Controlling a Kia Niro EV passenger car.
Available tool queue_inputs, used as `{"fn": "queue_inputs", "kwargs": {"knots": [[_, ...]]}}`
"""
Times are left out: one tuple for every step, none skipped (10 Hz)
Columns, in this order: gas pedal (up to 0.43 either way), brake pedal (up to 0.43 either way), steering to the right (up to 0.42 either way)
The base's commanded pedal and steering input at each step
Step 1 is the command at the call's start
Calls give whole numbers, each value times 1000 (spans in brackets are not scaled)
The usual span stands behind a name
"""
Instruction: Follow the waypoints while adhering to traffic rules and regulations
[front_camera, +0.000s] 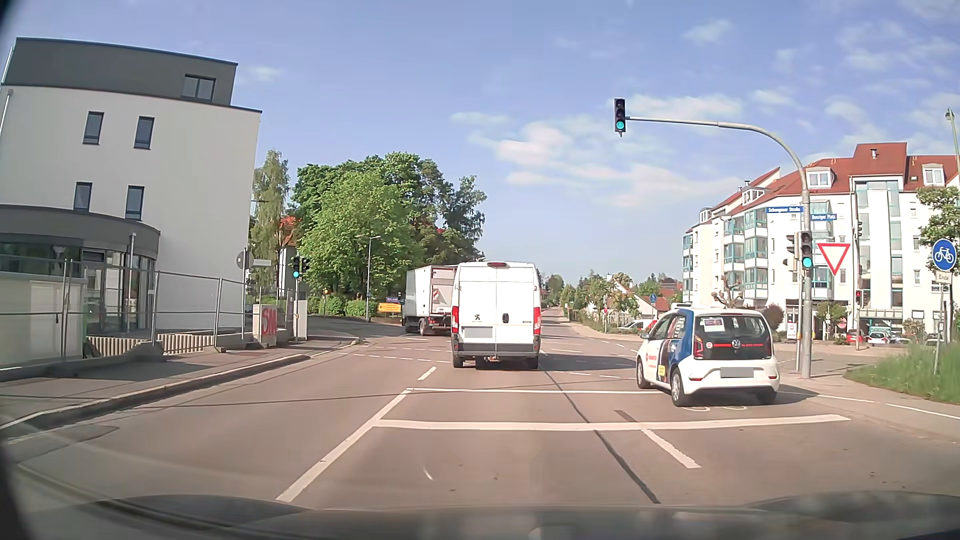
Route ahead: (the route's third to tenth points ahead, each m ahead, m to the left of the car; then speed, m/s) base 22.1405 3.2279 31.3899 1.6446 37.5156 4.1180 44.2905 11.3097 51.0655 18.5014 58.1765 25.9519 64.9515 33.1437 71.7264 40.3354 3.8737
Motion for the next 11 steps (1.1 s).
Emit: {"fn": "queue_inputs", "kwargs": {"knots": [[47, 0, -9], [47, 0, -9], [47, 0, -9], [47, 0, -9], [59, 0, -9], [79, 0, -9], [87, 0, -9], [110, 0, -8], [110, 0, -7], [98, 0, -5], [79, 0, -3]]}}
